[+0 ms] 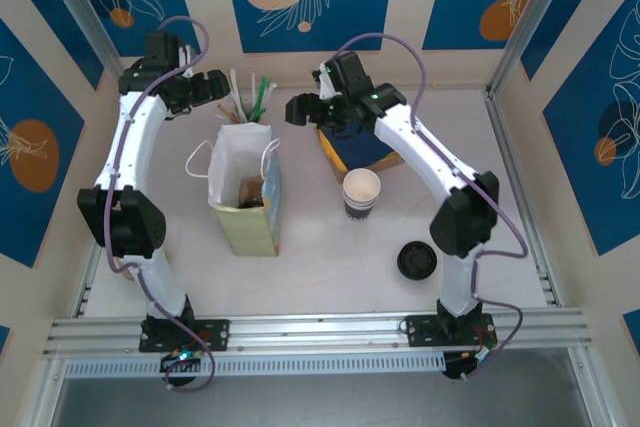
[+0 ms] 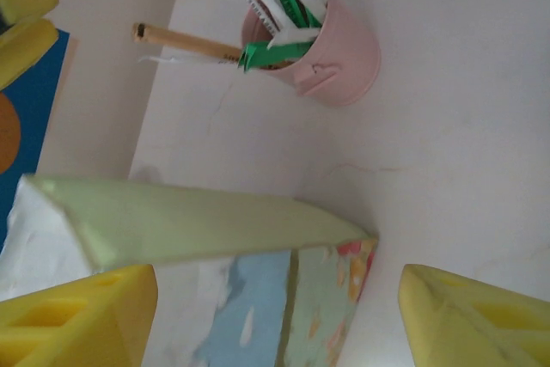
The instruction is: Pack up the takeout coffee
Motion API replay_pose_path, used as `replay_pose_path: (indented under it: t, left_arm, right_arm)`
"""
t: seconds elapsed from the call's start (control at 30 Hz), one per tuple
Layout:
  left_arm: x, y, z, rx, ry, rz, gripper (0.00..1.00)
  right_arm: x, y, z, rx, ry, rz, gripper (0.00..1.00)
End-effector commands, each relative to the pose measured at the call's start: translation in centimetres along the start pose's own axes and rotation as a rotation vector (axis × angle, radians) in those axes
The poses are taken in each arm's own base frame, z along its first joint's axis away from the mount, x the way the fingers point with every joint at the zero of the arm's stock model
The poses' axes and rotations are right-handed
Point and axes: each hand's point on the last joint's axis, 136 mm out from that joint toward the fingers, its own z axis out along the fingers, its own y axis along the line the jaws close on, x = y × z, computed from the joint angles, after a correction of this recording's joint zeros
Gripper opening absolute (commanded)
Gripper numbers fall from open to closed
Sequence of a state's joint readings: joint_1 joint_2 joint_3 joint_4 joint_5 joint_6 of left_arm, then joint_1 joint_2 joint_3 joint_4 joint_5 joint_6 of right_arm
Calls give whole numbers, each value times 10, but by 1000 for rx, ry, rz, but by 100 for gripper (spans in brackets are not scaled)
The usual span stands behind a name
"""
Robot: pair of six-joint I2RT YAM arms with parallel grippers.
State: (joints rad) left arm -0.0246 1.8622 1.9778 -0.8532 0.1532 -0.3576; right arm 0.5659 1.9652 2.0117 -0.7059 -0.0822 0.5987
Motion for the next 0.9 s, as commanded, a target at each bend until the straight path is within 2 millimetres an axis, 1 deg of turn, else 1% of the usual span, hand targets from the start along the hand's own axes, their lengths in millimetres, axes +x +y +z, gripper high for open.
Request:
replay_pose_path:
  t: [0.0, 0.07, 0.13, 0.23, 0.3, 0.4, 0.47, 0.5, 0.7, 0.8, 0.87]
  left_arm:
    - [-14, 16, 11, 63, -51, -109, 89]
    - [-14, 28, 18, 78, -61, -164, 86]
    - [-13, 45, 27, 60, -59, -222, 81]
    - [-8, 67, 45, 30, -41, -281, 69]
    - [-3, 80, 60, 25, -26, -322, 63]
    - [4, 91, 84, 42, -16, -366, 54]
    - [7, 93, 102, 73, 0, -383, 48]
    - [9, 91, 111, 97, 9, -396, 48]
    - [16, 87, 159, 192, 39, -463, 48]
    - [23, 80, 178, 216, 70, -461, 49]
    - [26, 73, 187, 231, 84, -446, 49]
  right_arm:
    - [-16, 6, 10, -21, 7, -9, 73]
    - [-25, 8, 20, -29, 6, -10, 72]
    - [-32, 11, 27, -36, 5, -9, 72]
    - [-41, 14, 35, -51, -1, -4, 70]
    - [-45, 14, 41, -64, -4, 3, 70]
    - [-49, 14, 47, -77, -11, 18, 69]
    - [-49, 13, 50, -82, -12, 22, 69]
    - [-50, 13, 50, -84, -13, 21, 69]
    - [-50, 15, 50, -90, -16, 23, 70]
    - [-48, 12, 50, -79, -7, 27, 70]
    - [-47, 12, 48, -77, -4, 24, 70]
